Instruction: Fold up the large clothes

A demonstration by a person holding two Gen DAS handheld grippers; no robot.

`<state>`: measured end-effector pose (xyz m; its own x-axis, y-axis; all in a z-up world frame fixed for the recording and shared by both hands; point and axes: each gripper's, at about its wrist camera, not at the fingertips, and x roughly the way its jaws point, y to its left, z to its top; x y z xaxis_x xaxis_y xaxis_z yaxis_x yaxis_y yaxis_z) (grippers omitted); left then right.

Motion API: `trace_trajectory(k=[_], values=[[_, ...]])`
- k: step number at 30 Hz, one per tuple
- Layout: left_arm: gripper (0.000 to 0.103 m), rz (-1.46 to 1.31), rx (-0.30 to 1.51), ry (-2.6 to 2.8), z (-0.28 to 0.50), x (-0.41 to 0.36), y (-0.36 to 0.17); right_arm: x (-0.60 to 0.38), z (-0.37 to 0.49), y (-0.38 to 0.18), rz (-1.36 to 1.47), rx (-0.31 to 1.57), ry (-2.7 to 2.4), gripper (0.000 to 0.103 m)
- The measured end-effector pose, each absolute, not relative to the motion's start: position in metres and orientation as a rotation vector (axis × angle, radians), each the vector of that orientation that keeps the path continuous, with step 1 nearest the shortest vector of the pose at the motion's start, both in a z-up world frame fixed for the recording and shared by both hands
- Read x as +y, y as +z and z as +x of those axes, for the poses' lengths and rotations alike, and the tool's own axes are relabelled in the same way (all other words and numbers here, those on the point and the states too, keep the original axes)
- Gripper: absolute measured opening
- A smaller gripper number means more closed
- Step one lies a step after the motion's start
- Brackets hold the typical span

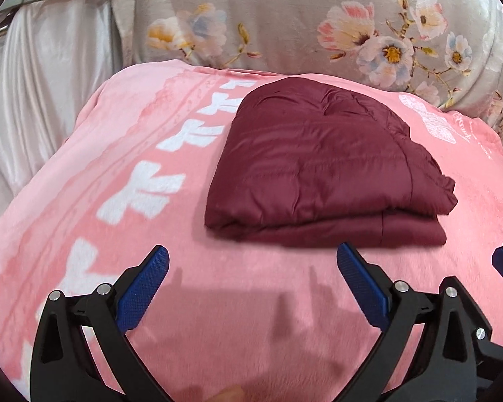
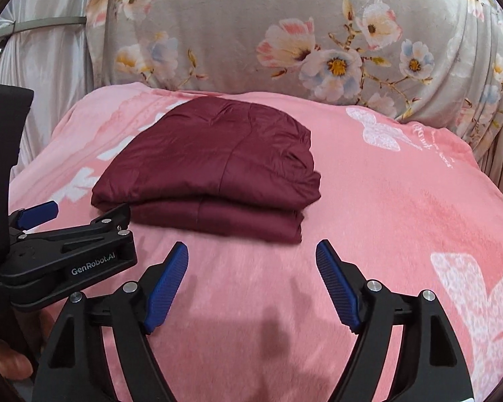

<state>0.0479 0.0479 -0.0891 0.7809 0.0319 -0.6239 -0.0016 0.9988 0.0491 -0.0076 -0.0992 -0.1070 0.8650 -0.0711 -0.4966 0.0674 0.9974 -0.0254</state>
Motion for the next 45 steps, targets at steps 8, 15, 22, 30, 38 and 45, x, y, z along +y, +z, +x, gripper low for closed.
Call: trace_trajectory(k=[8,15,22,30,38,45], values=[[0.098,0.076,0.692,0.038,0.047,0.044,-0.095,-0.094,-0.015,-0.111,-0.021,0.52,-0.098,0.078],[0.098,0.09,0.693,0.026,0.046,0.041,-0.096,-0.098,-0.013,-0.113,-0.002,0.533,-0.112,0.078],[0.098,0.108,0.691,0.026,0.046,0.037,-0.097,-0.099,-0.011,-0.115,0.017,0.545,-0.118,0.078],[0.098,0.113,0.688,0.034,0.047,0.037,-0.097,-0.1,-0.011,-0.115,0.018,0.546,-0.118,0.078],[0.096,0.11,0.7,0.03,0.046,0.036,-0.097,-0.101,-0.011,-0.115,0.018,0.545,-0.117,0.078],[0.094,0.112,0.701,0.022,0.047,0.035,-0.097,-0.102,-0.011,-0.116,0.019,0.546,-0.115,0.078]])
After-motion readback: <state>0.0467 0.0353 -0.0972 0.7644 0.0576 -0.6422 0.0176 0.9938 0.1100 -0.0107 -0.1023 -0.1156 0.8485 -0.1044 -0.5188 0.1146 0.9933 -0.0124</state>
